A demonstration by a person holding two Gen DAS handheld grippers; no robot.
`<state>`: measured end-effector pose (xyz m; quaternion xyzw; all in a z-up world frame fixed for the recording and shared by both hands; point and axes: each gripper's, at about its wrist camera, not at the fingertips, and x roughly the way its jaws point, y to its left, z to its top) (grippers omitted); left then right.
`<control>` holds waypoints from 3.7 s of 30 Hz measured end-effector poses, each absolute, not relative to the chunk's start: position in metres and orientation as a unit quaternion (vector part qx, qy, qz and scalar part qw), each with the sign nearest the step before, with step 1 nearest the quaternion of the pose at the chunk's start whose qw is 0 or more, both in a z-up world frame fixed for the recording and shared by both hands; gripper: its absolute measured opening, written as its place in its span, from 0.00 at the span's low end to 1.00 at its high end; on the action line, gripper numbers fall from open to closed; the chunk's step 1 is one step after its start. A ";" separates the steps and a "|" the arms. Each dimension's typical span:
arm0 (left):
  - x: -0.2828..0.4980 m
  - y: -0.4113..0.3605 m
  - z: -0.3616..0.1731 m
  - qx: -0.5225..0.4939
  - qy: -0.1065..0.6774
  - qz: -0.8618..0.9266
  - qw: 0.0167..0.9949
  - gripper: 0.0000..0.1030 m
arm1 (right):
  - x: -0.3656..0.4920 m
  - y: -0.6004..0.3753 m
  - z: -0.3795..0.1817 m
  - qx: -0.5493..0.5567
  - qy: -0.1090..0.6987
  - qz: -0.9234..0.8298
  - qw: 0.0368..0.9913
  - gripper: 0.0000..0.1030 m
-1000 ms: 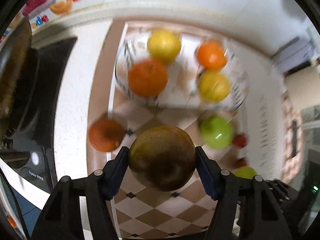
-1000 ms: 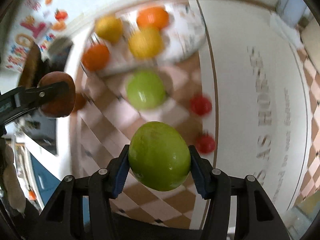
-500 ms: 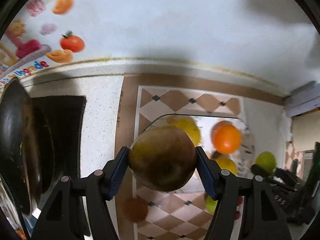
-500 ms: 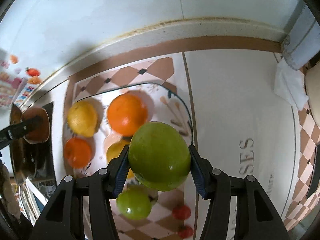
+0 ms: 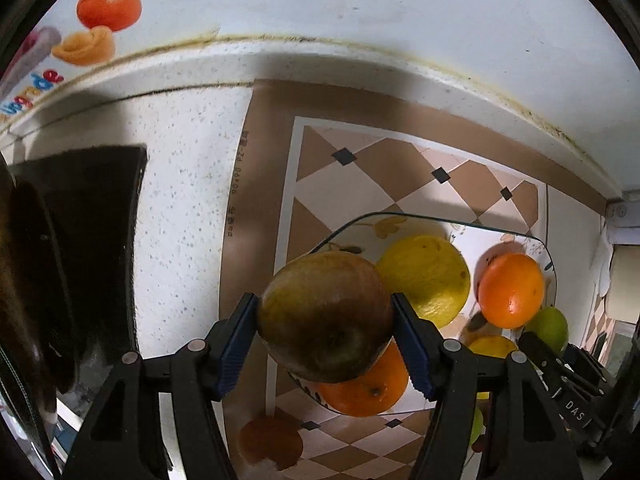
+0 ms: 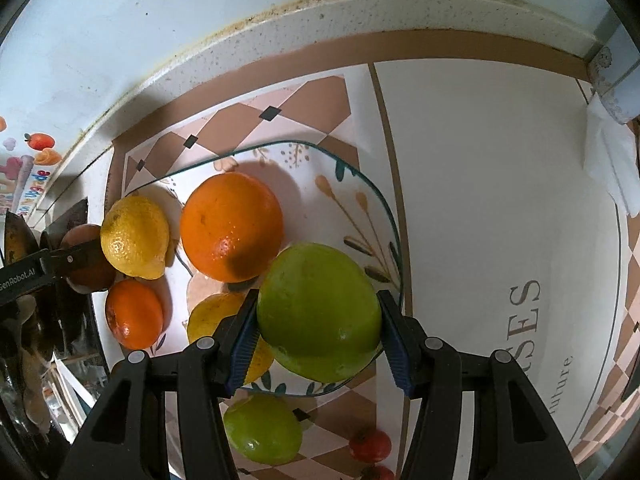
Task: Organize fruits
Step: 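Withdraw both tools and move toward the last orange and green apple, then grasp the orange with the left tool while the right tool grasps the green apple, then carry both fruits over the white plate and lower them onto it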
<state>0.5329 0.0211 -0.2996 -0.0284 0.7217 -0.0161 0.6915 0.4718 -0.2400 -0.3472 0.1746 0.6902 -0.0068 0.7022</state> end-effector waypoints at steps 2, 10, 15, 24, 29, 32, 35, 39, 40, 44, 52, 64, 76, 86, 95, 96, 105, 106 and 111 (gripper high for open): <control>0.532 0.023 -0.298 -0.033 0.718 -0.017 0.695 0.69 | 0.473 -0.240 -0.342 0.175 0.685 -0.006 0.707 0.78; 0.524 0.022 -0.271 -0.028 0.696 -0.015 0.718 0.87 | 0.469 -0.233 -0.310 0.131 0.671 -0.025 0.729 0.93; 0.491 0.012 -0.247 0.005 0.669 -0.009 0.743 0.87 | 0.452 -0.225 -0.286 0.106 0.651 -0.037 0.751 0.93; 0.425 -0.004 -0.206 0.037 0.607 0.002 0.794 0.87 | 0.400 -0.214 -0.238 0.086 0.614 -0.037 0.784 0.93; 0.394 -0.004 -0.177 0.033 0.572 0.001 0.820 0.87 | 0.364 -0.211 -0.208 0.078 0.586 -0.036 0.806 0.93; 0.377 -0.006 -0.161 0.031 0.555 -0.002 0.832 0.87 | 0.342 -0.208 -0.190 0.077 0.570 -0.035 0.817 0.93; 0.361 -0.009 -0.147 0.032 0.536 -0.006 0.843 0.87 | 0.321 -0.205 -0.169 0.072 0.551 -0.034 0.831 0.93; 0.338 -0.011 -0.124 0.030 0.510 -0.013 0.859 0.87 | 0.296 -0.199 -0.142 0.063 0.526 -0.032 0.847 0.93; 0.332 -0.012 -0.119 0.030 0.505 -0.016 0.863 0.86 | 0.291 -0.198 -0.137 0.061 0.521 -0.031 0.851 0.93; 0.311 -0.012 -0.099 0.027 0.483 -0.024 0.875 0.86 | 0.268 -0.192 -0.114 0.060 0.502 -0.027 0.862 0.93; 0.281 -0.010 -0.076 0.030 0.458 -0.037 0.888 0.87 | 0.242 -0.190 -0.081 0.072 0.476 -0.019 0.876 0.93; 0.290 0.018 -0.116 0.011 0.504 0.009 0.864 0.95 | 0.300 -0.186 -0.183 0.125 0.570 0.020 0.812 0.93; 0.353 0.064 -0.226 -0.020 0.614 0.089 0.784 0.97 | 0.365 -0.156 -0.344 0.116 0.679 0.019 0.725 0.75; 0.389 0.054 -0.302 -0.008 0.686 0.070 0.725 0.97 | 0.364 -0.147 -0.361 0.107 0.689 0.038 0.716 0.59; 0.393 0.039 -0.329 0.006 0.689 0.036 0.724 0.53 | 0.351 -0.160 -0.345 0.117 0.682 0.051 0.720 0.59; 0.392 0.036 -0.328 0.014 0.685 0.035 0.728 0.53 | 0.350 -0.162 -0.341 0.118 0.679 0.054 0.722 0.59; 0.383 -0.002 -0.259 -0.057 0.642 -0.026 0.764 0.53 | 0.364 -0.205 -0.278 0.199 0.628 0.070 0.749 0.59; 0.388 -0.010 -0.250 -0.065 0.637 -0.036 0.767 0.53 | 0.373 -0.217 -0.272 0.211 0.621 0.067 0.751 0.59; 0.425 -0.037 -0.238 -0.090 0.631 -0.054 0.768 0.53 | 0.425 -0.255 -0.266 0.222 0.613 0.037 0.757 0.59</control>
